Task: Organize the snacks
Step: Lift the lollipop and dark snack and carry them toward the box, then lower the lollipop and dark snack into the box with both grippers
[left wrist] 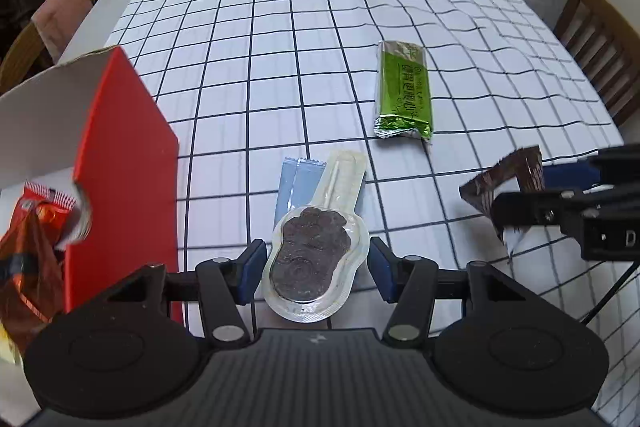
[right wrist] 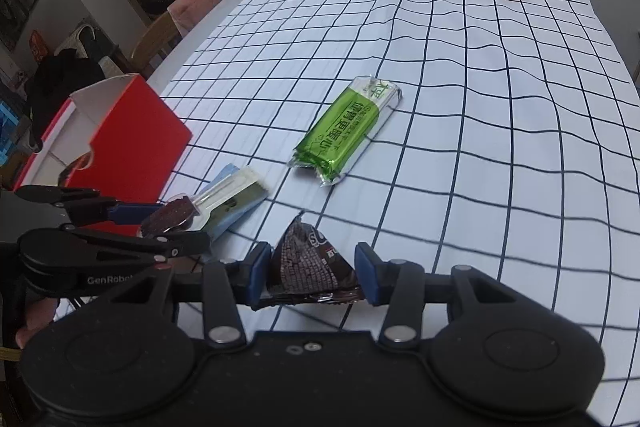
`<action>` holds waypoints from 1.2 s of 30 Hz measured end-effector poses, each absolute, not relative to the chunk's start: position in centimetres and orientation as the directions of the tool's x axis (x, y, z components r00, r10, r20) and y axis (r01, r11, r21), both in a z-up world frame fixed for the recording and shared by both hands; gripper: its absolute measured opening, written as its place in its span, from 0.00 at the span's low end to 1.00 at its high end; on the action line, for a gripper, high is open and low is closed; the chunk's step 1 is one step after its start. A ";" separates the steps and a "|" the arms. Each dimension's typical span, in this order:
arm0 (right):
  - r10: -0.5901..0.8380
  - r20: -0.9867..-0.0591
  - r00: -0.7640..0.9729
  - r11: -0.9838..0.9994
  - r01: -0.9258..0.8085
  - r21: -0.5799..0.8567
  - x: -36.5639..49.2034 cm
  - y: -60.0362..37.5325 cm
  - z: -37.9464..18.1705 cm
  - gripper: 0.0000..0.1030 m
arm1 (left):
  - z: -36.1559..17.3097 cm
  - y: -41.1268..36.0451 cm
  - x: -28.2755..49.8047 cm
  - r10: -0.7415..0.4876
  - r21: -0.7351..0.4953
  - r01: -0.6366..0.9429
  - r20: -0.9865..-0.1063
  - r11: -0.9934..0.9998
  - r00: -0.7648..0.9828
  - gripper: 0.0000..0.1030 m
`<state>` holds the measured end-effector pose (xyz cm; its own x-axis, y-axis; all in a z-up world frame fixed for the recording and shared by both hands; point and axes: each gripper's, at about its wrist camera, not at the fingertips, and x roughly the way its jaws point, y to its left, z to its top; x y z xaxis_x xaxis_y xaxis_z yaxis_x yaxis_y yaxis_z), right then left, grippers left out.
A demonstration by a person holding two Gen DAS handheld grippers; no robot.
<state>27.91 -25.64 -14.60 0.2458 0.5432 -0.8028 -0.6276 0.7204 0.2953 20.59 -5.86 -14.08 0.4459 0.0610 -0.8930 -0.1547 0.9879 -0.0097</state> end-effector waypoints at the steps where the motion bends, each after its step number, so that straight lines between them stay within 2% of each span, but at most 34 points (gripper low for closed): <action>1: 0.546 -0.800 0.248 0.721 -0.625 0.298 27.5 -25.8 -14.3 0.43 | -13.8 -5.9 20.3 0.058 -0.015 -0.156 -0.890 0.988 0.452 0.53; 15: 0.579 -0.758 0.301 0.737 -0.590 0.330 22.2 -27.4 -10.7 0.43 | -9.1 -5.2 14.8 0.033 -0.079 -0.188 -0.851 0.979 0.525 0.53; 28: 0.594 -0.724 0.350 0.732 -0.610 0.305 18.3 -23.4 -6.9 0.43 | -5.1 -2.2 10.2 0.013 -0.112 -0.171 -0.802 0.979 0.598 0.53; 30: 0.598 -0.720 0.352 0.726 -0.618 0.302 17.8 -22.3 -6.4 0.39 | -4.6 -1.3 9.6 0.008 -0.122 -0.171 -0.793 0.978 0.610 0.53; 31: 0.603 -0.718 0.347 0.721 -0.623 0.305 17.6 -21.6 -6.3 0.31 | -4.3 -0.8 9.3 0.011 -0.121 -0.172 -0.788 0.978 0.615 0.53; 32: 0.605 -0.717 0.346 0.719 -0.623 0.306 17.5 -21.0 -6.1 0.29 | -4.1 -0.3 9.1 0.013 -0.121 -0.174 -0.785 0.977 0.620 0.53; 36: 0.610 -0.719 0.333 0.710 -0.633 0.309 17.1 -18.1 -6.2 0.27 | -3.6 2.2 8.1 0.027 -0.121 -0.191 -0.775 0.974 0.632 0.53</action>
